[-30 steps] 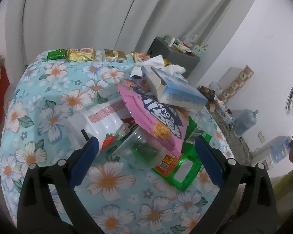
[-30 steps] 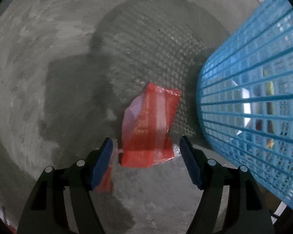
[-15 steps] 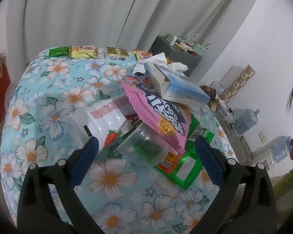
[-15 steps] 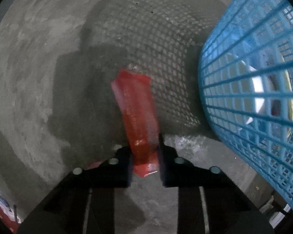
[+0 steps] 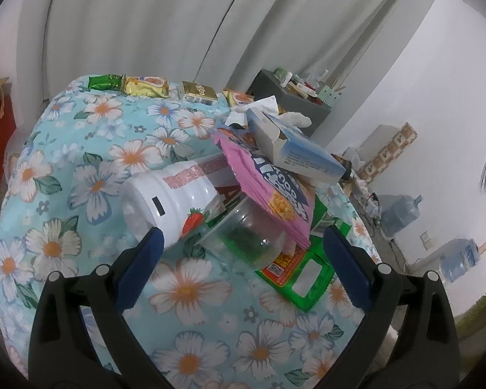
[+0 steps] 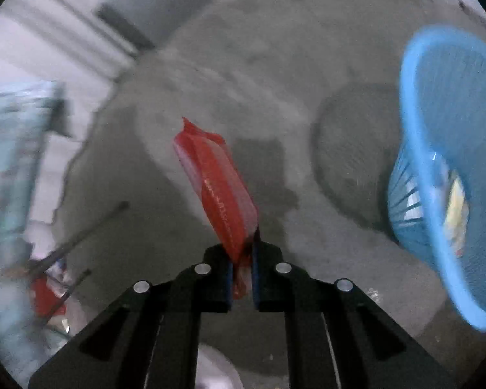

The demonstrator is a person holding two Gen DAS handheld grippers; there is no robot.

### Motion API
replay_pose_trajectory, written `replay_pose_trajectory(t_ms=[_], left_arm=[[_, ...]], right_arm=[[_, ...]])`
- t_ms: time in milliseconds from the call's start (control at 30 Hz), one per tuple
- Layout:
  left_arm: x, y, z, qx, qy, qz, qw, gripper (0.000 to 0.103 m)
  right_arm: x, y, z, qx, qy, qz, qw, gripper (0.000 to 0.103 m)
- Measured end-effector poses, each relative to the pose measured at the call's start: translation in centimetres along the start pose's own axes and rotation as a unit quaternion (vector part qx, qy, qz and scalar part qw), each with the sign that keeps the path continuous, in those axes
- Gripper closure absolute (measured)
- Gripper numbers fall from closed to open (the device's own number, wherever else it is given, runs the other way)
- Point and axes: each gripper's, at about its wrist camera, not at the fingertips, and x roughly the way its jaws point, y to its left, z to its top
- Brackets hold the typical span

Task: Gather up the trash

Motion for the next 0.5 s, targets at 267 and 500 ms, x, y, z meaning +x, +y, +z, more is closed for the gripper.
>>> replay_pose_trajectory(t_ms=[267, 500], left_arm=[[-1.7, 0.4, -0.8, -0.012, -0.025, -0.022, 0.9994, 0.009], [-4.3, 0.0, -1.3, -0.003, -0.05, -0.02, 0.9985, 0.009]], right_arm=[[-9.3, -6.8, 3.6, 0.068, -0.094, -0.082, 0.99, 0.09], [-7.2, -13.6, 5.1, 0.123, -0.044, -0.216, 0.968, 0.048]])
